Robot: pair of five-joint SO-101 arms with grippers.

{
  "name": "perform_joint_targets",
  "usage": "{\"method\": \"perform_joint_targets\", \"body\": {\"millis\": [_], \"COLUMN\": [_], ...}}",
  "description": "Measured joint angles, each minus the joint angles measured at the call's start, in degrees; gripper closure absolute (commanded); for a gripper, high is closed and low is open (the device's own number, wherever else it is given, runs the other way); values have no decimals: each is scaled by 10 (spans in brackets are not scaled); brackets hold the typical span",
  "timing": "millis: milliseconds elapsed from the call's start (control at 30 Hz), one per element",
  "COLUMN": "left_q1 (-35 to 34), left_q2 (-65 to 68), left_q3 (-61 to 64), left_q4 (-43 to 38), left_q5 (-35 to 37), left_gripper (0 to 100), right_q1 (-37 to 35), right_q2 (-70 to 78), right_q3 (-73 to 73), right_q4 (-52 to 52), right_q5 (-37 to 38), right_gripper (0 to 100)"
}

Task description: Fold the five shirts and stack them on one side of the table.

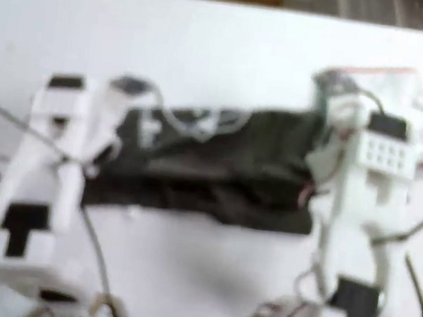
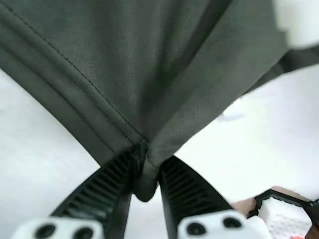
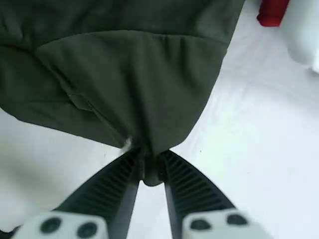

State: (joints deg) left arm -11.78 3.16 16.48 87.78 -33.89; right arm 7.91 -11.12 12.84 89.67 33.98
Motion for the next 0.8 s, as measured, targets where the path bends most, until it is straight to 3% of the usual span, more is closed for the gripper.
{"method": "perform_joint_targets", "body": {"millis": [233,500,800], "left_q1": [-5,-33,-33], "left_q2": [-50,-52,-52], "left_q3": [82,198,216], "left_q4": [-26,-164,-224], "left_q5": [-23,-30,-30], "left_gripper": [973,974,974], "right_q1": [18,40,45], "right_q2": [-47,-47,-47], "right_q3": [79,189,235], "right_q4": [-11,-69,-142], "right_q5": [12,30,33], "right_gripper": [978,978,978]}}
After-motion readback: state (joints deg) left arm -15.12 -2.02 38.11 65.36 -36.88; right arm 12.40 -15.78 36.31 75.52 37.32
